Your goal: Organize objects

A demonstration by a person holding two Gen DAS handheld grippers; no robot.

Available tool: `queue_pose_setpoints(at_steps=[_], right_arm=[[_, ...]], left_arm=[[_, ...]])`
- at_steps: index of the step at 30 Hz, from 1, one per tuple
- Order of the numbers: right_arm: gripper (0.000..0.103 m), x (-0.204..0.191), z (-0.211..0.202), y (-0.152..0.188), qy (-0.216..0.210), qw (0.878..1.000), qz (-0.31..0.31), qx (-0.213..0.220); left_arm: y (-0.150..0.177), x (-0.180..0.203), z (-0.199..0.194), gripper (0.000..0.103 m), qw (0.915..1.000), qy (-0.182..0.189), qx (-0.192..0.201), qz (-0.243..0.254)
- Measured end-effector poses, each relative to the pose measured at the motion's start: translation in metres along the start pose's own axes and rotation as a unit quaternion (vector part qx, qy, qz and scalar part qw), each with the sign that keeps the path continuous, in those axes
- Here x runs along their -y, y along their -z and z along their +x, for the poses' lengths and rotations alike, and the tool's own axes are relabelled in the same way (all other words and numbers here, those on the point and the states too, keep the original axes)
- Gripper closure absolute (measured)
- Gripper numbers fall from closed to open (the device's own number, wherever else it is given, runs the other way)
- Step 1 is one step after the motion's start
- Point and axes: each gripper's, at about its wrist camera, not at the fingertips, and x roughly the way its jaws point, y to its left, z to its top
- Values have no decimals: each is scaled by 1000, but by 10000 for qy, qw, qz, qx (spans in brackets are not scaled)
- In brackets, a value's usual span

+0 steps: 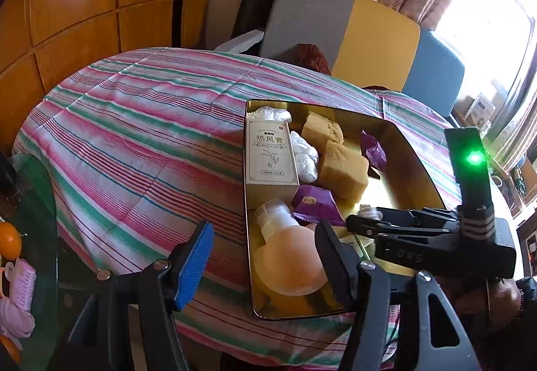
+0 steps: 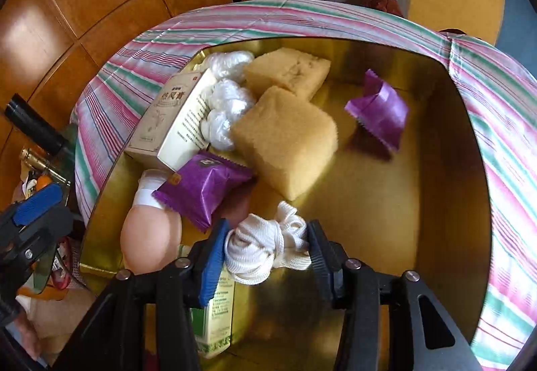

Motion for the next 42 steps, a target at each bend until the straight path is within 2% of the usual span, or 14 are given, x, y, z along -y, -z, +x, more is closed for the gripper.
queue_pose_setpoints(at_steps=[3,4,15,24,33,42], right_arm=[[36,1,0,2,-136,9999,67,61],[34,0,-2,3,-169,9998,65,100],[30,-1,-37,4,-47,9981,82,614],[28,20,-84,16,152,9929,302,1144],[23,67,-119,37,562,9871,762,1292],[23,144,-144,65,1021,9726,1708,1204]], left_arm=[[1,3,0,40,10000,-49,0,81],[1,3,0,40,9999,-46,-5,101],[4,13,-3,40,9997,-39,-34,219],[3,30,-9,40,9988,16,43,497],[3,50,-6,40,9972,171,-58,720],[3,78,-7,39,9937,341,-63,1067]])
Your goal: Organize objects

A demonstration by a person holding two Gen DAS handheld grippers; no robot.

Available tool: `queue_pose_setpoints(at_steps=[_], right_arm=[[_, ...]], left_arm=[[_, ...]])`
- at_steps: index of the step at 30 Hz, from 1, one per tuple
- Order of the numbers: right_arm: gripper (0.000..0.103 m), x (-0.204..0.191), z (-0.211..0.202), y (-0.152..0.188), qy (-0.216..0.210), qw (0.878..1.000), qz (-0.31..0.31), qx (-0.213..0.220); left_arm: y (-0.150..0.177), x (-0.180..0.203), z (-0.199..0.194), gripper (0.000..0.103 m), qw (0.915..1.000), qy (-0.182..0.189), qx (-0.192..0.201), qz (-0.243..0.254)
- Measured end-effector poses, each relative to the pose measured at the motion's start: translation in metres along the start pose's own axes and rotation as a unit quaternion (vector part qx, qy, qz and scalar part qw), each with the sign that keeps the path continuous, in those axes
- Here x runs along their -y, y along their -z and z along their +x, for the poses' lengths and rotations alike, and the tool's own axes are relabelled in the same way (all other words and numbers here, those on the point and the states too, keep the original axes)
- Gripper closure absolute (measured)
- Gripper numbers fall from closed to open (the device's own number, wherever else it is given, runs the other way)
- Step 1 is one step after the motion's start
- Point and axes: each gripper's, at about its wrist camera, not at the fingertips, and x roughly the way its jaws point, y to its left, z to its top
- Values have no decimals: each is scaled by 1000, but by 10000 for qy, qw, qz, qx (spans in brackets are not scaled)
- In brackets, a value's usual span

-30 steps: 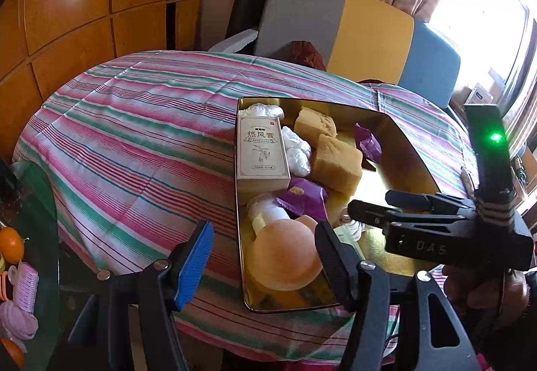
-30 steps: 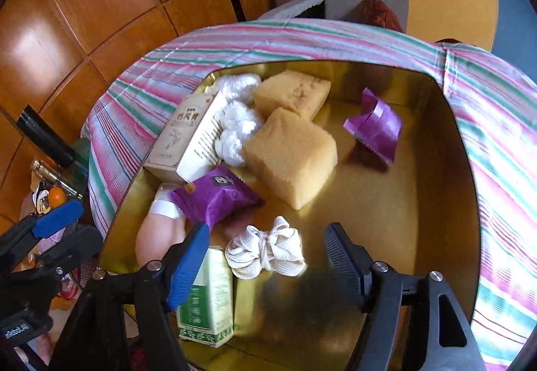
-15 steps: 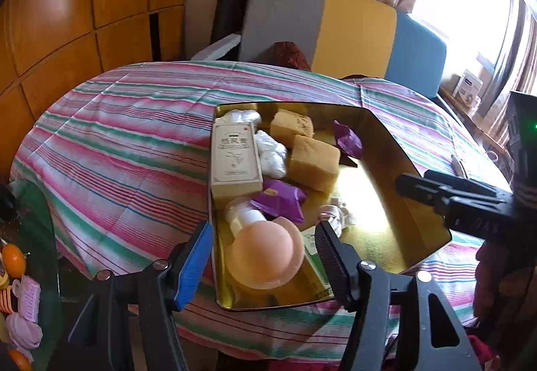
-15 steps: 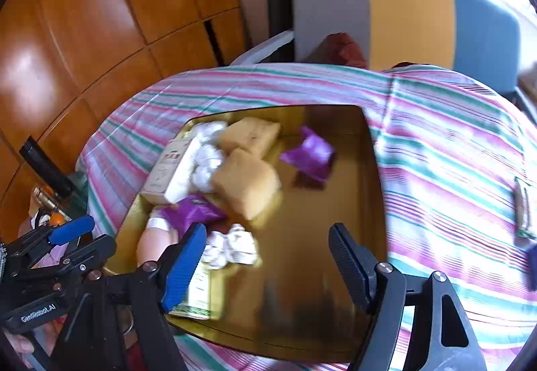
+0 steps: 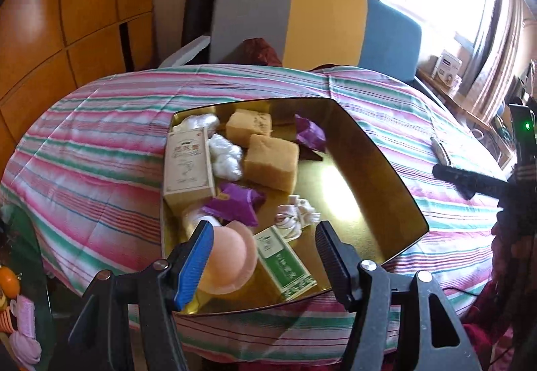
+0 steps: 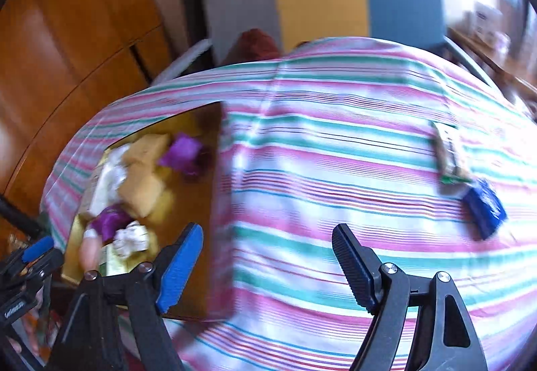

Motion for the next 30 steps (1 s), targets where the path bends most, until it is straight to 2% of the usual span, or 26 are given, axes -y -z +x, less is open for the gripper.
queue_pose_setpoints(at_steps=[6,13,22,27,30], right_arm=[[23,57,-16,-10,323,9977,581,86],[22,116,-41,-28,815,9917,925,357],[20,209,-47,-39,1560,9722,1573,753],[20,249,-42,-22,1677,9555,2288,803],[20,261,-48,-19,1362,9492,2665,971]], left_arm=[[-5,20,1,39,9997,106,-6,230],[-11,42,3,39,9986,164,-15,495],[-24,73,7,39,9960,269,27,854],[-32,96,15,39,9936,377,-16,1066],[-39,110,23,39,9924,518,-108,1107]])
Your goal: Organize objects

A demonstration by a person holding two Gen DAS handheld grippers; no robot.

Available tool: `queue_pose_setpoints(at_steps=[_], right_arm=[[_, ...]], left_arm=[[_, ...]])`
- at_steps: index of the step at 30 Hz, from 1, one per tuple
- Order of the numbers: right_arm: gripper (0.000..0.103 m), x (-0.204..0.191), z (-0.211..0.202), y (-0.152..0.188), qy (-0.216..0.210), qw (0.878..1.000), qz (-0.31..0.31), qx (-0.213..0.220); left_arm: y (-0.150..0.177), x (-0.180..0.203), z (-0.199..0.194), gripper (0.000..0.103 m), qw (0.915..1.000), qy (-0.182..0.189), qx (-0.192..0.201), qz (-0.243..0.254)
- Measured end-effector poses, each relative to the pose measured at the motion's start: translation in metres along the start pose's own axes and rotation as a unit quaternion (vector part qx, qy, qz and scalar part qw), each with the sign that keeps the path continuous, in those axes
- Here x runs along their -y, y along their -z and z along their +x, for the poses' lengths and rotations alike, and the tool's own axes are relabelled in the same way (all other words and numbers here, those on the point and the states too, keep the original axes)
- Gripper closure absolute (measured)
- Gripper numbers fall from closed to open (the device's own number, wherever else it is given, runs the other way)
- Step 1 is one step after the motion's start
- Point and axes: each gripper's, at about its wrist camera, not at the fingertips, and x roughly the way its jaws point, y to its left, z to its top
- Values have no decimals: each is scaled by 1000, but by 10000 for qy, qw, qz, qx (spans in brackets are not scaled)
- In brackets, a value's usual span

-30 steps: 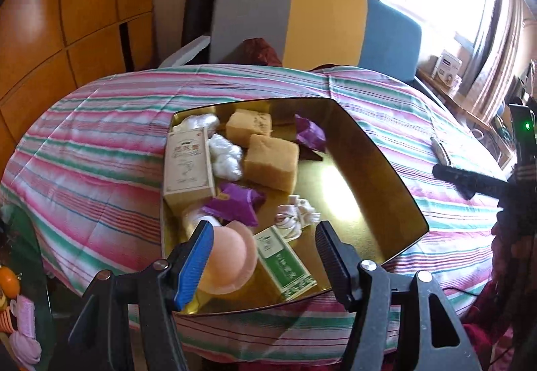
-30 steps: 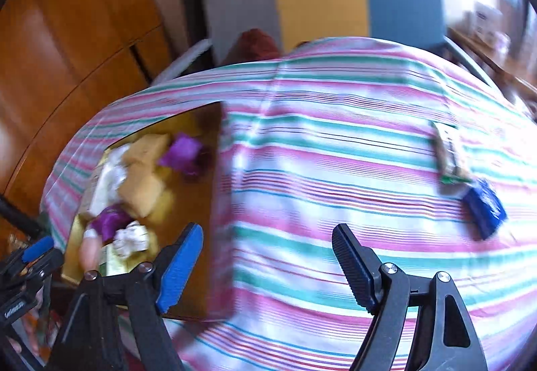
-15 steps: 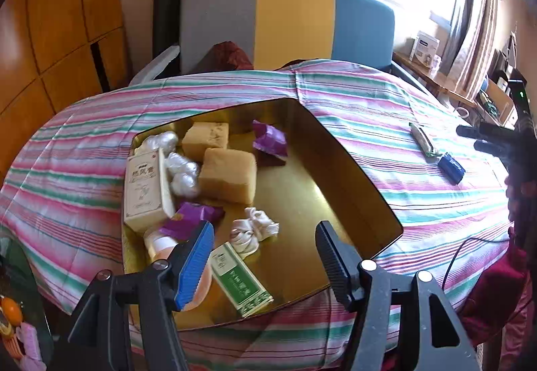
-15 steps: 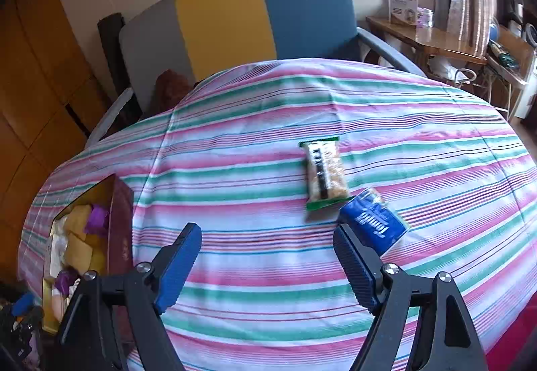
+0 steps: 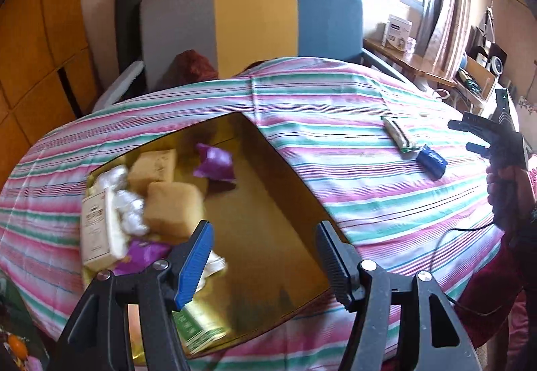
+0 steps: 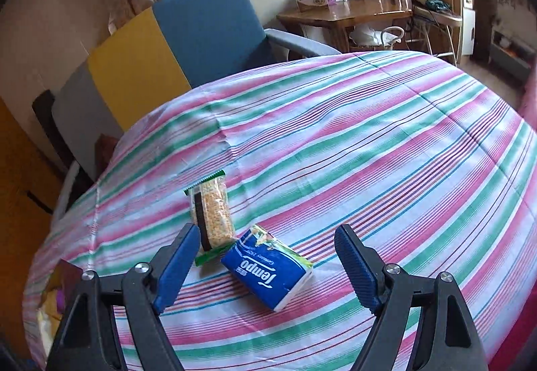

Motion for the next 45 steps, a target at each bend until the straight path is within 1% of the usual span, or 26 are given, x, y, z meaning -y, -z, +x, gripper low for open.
queue_pose_setpoints(at_steps=[2,6,9,13,15,17,20,22,26,27,28,29,31,35,40,42,43,44,45], right_arm=[[20,6,1,-1,-65,9998,185,-51],[20,14,2,0,-167,9984,518,-154],[19,19,4,-1,-122,9976,658,-186],[19,25,7,-1,-147,9959,846,-277],[19,28,7,-1,-185,9951,931,-279],[19,30,6,-1,-225,9942,1003,-300],[19,34,5,-1,-290,9927,1125,-321],[18,37,4,-1,-375,9911,1241,-312],[18,40,5,-1,-531,9884,1375,-358],[18,40,5,-1,-571,9879,1398,-363],[18,40,5,-1,-595,9875,1412,-368],[18,40,6,-1,-608,9872,1424,-382],[18,40,7,0,-653,9862,1464,-422],[18,42,6,1,-780,9836,1566,-439],[16,44,6,2,-887,9806,1685,-457],[16,43,7,3,-906,9806,1676,-468],[16,42,7,3,-893,9812,1646,-466],[16,41,7,3,-882,9817,1620,-468],[16,40,7,3,-877,9819,1610,-470]], left_arm=[[-7,7,9,39,9999,80,-105,-8],[-22,24,24,39,9987,426,-265,16],[-36,42,34,39,9961,799,-368,65],[-61,74,55,39,9935,1016,-441,259],[-73,88,68,39,9928,1051,-479,326],[-85,106,86,40,9913,1116,-577,388],[-102,139,120,40,9861,1346,-855,471],[-111,158,141,40,9841,1400,-963,524],[-128,201,180,39,9784,1491,-1199,785],[-132,210,189,38,9772,1496,-1265,825],[-136,218,199,35,9769,1468,-1318,822],[-140,226,209,28,9757,1502,-1376,806],[-147,235,224,25,9748,1506,-1477,733],[-159,255,248,25,9763,1340,-1528,737],[-163,274,274,25,9783,989,-1549,960],[-160,274,283,29,9775,931,-1642,938],[-156,271,286,35,9770,911,-1684,936],[-153,269,282,40,9786,927,-1558,974],[-150,265,279,45,9794,879,-1514,1003]])
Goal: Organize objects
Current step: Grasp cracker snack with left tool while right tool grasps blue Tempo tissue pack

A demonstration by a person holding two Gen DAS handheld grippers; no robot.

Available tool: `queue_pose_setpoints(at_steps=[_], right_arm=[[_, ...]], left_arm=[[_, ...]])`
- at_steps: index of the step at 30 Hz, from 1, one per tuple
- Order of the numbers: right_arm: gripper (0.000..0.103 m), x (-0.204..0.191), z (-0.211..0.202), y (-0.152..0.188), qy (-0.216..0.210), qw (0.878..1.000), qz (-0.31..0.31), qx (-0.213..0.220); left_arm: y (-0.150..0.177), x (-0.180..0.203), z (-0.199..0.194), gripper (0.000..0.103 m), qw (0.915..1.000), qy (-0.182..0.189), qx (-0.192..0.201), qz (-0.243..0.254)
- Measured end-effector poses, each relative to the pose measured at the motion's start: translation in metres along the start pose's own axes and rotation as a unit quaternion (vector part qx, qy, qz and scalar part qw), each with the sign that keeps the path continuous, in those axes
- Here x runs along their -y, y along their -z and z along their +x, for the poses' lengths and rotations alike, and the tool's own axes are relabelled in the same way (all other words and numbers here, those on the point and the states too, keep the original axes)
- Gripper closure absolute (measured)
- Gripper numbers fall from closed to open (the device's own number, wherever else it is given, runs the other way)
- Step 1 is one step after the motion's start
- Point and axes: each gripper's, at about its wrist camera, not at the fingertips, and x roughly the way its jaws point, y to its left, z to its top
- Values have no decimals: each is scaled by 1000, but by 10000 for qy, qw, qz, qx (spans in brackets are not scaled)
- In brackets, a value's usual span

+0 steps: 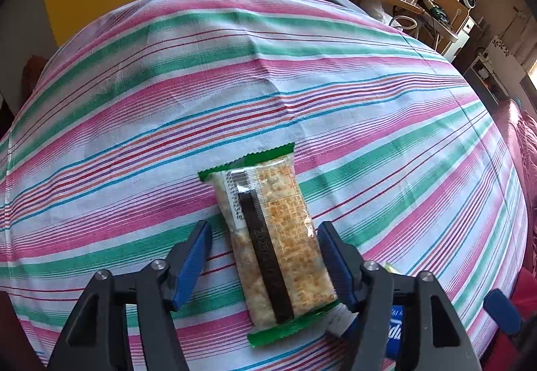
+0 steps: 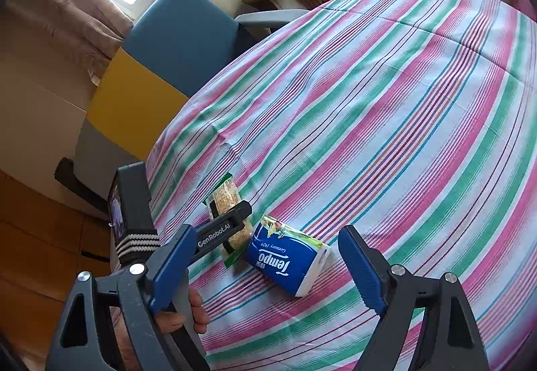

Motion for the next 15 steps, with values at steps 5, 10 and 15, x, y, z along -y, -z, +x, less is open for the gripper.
queue_pose_setpoints(at_steps=[5,10,15], right_arm=[[16,-2,1,1,40,9999,-87,-61],[16,-4,4,2,189,9995,-214,-137],[16,-5,14,5,397,9981,-345,-310]], left_arm=[[37,-22,-19,59,9999,-8,65,77],[99,-33,-49,59,9995,-87,286,108],[153,-32,-76,59,9989,-28,474,-32]])
